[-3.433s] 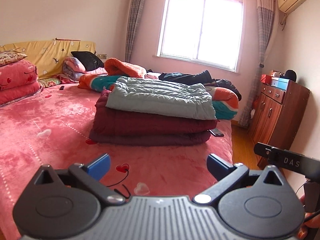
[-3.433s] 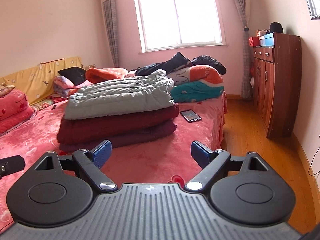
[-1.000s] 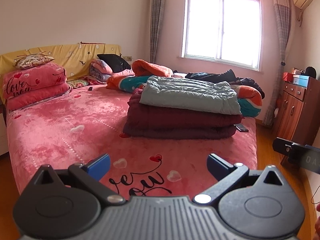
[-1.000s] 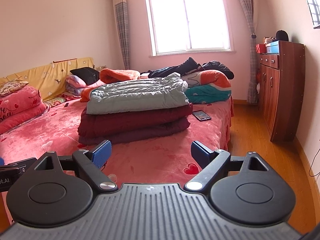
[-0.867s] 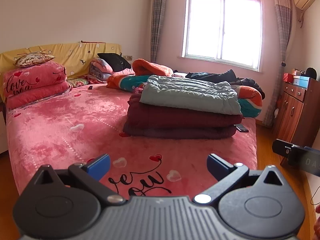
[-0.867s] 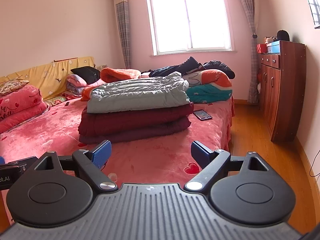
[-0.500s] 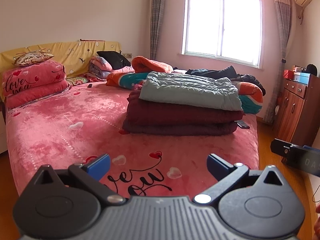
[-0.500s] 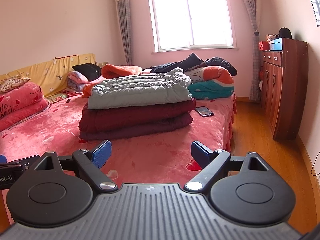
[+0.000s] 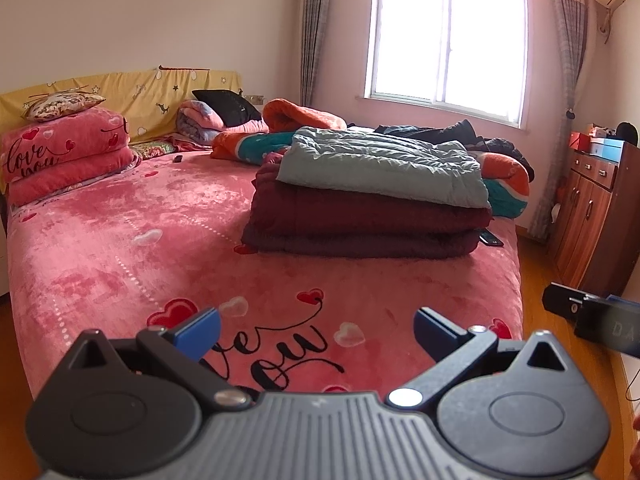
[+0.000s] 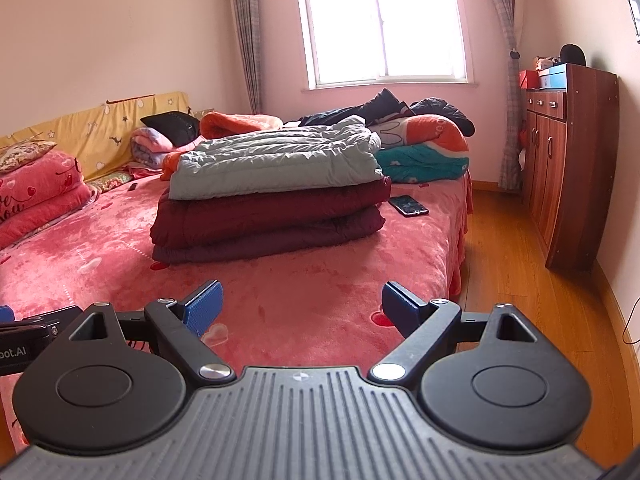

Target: Fold large clothes

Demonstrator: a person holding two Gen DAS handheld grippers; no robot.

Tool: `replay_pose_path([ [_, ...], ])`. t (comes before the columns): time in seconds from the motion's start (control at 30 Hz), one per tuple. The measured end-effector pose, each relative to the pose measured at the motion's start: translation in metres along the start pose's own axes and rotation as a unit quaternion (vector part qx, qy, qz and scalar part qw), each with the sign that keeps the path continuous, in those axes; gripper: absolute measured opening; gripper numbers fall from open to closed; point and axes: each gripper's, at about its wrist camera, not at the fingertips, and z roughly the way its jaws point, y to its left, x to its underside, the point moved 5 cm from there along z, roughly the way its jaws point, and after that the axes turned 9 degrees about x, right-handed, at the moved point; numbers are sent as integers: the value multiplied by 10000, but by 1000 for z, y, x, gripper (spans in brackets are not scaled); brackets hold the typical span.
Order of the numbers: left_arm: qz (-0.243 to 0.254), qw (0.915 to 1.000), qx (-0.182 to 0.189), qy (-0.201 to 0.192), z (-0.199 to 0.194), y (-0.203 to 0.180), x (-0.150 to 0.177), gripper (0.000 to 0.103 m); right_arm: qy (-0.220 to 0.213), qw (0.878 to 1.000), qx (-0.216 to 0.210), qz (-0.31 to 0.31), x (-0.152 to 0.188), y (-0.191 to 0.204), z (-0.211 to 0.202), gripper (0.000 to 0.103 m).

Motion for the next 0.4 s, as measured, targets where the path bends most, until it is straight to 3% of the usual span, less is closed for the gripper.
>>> replay_pose_path([
  [0.4,-199,9996,13,196,34,21,8,102,189,9998,-2,5,7,-3,32,103],
])
